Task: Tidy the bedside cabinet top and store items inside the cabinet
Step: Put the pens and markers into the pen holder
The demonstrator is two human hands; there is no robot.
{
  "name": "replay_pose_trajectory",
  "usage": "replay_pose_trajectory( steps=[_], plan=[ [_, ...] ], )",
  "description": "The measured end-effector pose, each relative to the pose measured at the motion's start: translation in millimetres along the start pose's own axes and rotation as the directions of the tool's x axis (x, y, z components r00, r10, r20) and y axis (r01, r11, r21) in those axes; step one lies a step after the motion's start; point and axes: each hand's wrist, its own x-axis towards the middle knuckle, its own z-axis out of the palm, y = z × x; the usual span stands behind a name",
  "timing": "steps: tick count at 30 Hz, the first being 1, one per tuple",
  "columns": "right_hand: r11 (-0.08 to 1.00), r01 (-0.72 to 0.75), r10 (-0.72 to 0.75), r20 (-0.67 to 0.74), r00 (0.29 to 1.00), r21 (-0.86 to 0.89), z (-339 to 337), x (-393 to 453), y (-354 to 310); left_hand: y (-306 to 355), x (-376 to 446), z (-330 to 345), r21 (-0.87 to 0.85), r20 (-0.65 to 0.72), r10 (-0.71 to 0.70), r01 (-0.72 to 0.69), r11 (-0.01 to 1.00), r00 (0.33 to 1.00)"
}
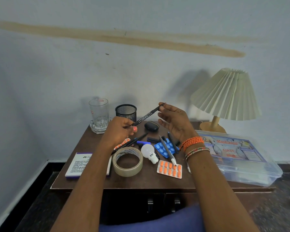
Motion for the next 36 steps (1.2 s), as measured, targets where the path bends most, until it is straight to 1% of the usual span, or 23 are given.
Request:
replay_pose_trajectory(
  steps=[3, 5, 6, 7, 10, 11, 12, 13, 14, 15, 17, 18, 19, 20, 22, 23, 26, 28, 33, 34, 36],
  plan=[
    [0.998, -0.007, 0.010, 0.047, 0.999, -0.060, 6, -2, 5, 7, -3, 2, 0.032, 0.053, 0.041, -0.043, 0.999, 0.998],
    [0.996, -0.008, 0.015, 0.087, 0.996, -0.083, 8, -2, 5, 9, -3, 2, 0.049, 0.030, 0.044, -0.045, 0.998, 0.999],
    [0.996, 0.000, 0.007, 0.075, 0.997, -0.084, 7, -2, 4, 9, -3, 0, 0.069, 0.002, 0.040, -0.040, 0.997, 0.999],
    [0.996, 0.014, -0.012, 0.034, 0.999, -0.086, 4, -1, 1, 7, -3, -3, 0.095, -0.031, 0.035, -0.032, 0.995, 0.999],
    [0.990, 0.063, -0.084, -0.169, 0.982, -0.127, -15, 5, -2, 0, -2, -17, 0.191, -0.124, 0.030, -0.006, 0.982, 0.992],
    [0.980, 0.073, -0.113, -0.221, 0.969, -0.183, -22, 7, 0, -3, -1, -21, 0.218, -0.151, 0.026, 0.008, 0.976, 0.988],
    [0.956, 0.083, -0.157, -0.251, 0.955, -0.280, -27, 9, 4, -5, -1, -25, 0.240, -0.172, 0.022, 0.020, 0.971, 0.985],
    [0.910, 0.095, -0.209, -0.249, 0.946, -0.403, -30, 13, 10, -6, -1, -27, 0.263, -0.181, 0.018, 0.031, 0.964, 0.983],
    [0.843, 0.106, -0.252, -0.212, 0.944, -0.528, -30, 16, 17, -6, -2, -28, 0.290, -0.179, 0.014, 0.039, 0.956, 0.984],
    [0.759, 0.113, -0.264, -0.144, 0.954, -0.642, -26, 19, 24, -6, -3, -27, 0.312, -0.171, 0.006, 0.048, 0.949, 0.985],
    [0.553, 0.100, -0.182, -0.002, 0.983, -0.827, -12, 26, 39, -7, -5, -26, 0.336, -0.151, -0.011, 0.061, 0.940, 0.989],
    [0.448, 0.091, -0.123, 0.040, 0.992, -0.889, -5, 32, 46, -7, -5, -25, 0.348, -0.141, -0.016, 0.065, 0.935, 0.990],
    [0.366, 0.081, -0.066, 0.061, 0.996, -0.927, 3, 37, 51, -7, -6, -25, 0.359, -0.135, -0.020, 0.068, 0.931, 0.991],
    [0.318, 0.067, -0.011, 0.067, 0.998, -0.946, 9, 43, 55, -8, -7, -25, 0.368, -0.134, -0.020, 0.068, 0.927, 0.991],
    [0.263, 0.039, 0.087, 0.064, 0.994, -0.964, 19, 52, 58, -10, -8, -27, 0.381, -0.142, -0.020, 0.074, 0.922, 0.990],
    [0.216, 0.039, 0.120, 0.066, 0.991, -0.976, 22, 55, 59, -11, -8, -29, 0.387, -0.148, -0.024, 0.080, 0.919, 0.989],
    [0.046, 0.099, 0.184, 0.106, 0.977, -0.994, 29, 58, 62, -11, -9, -33, 0.386, -0.152, -0.035, 0.091, 0.918, 0.988],
    [0.005, 0.121, 0.198, 0.119, 0.973, -0.993, 31, 56, 64, -10, -9, -35, 0.382, -0.150, -0.037, 0.092, 0.920, 0.988],
    [-0.045, 0.125, 0.110, 0.119, 0.987, -0.991, 29, 53, 70, -15, -11, -41, 0.416, -0.140, -0.048, 0.103, 0.904, 0.989],
    [-0.050, 0.126, 0.117, 0.120, 0.986, -0.991, 30, 51, 69, -15, -11, -42, 0.420, -0.147, -0.045, 0.103, 0.902, 0.988],
    [-0.024, 0.122, 0.146, 0.117, 0.982, -0.992, 31, 48, 63, -14, -10, -42, 0.411, -0.166, -0.035, 0.102, 0.906, 0.986]
  ],
)
